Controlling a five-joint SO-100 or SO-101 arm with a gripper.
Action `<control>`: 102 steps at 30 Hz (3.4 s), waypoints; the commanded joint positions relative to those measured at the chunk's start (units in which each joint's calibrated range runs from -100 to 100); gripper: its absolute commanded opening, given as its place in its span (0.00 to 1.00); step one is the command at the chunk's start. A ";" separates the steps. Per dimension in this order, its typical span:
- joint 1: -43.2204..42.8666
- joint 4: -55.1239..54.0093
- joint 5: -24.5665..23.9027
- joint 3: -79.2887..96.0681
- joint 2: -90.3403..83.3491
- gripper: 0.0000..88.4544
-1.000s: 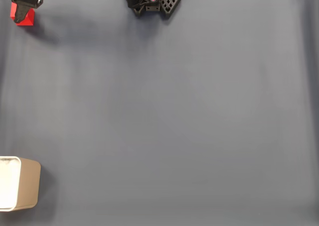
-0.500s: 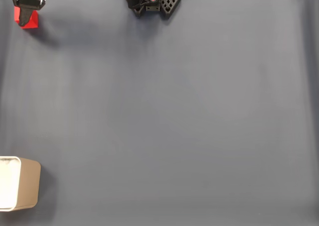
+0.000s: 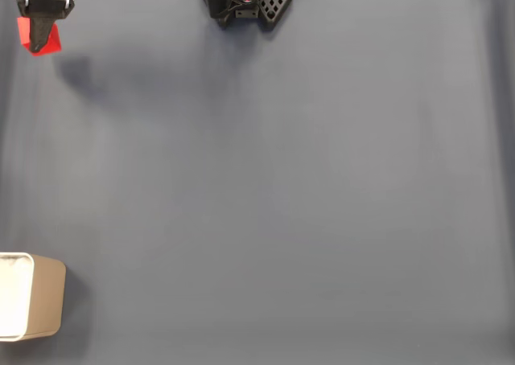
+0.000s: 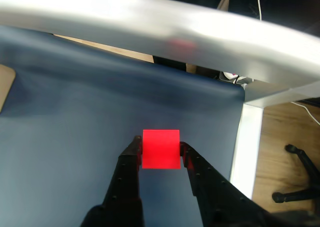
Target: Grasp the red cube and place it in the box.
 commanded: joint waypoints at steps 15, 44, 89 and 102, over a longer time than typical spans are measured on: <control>-14.00 12.25 -0.68 -18.16 -8.49 0.00; -34.81 20.28 0.10 -46.45 2.34 0.00; -33.89 19.21 -2.88 -98.18 47.41 0.00; -32.32 17.66 -2.78 -106.94 54.68 0.00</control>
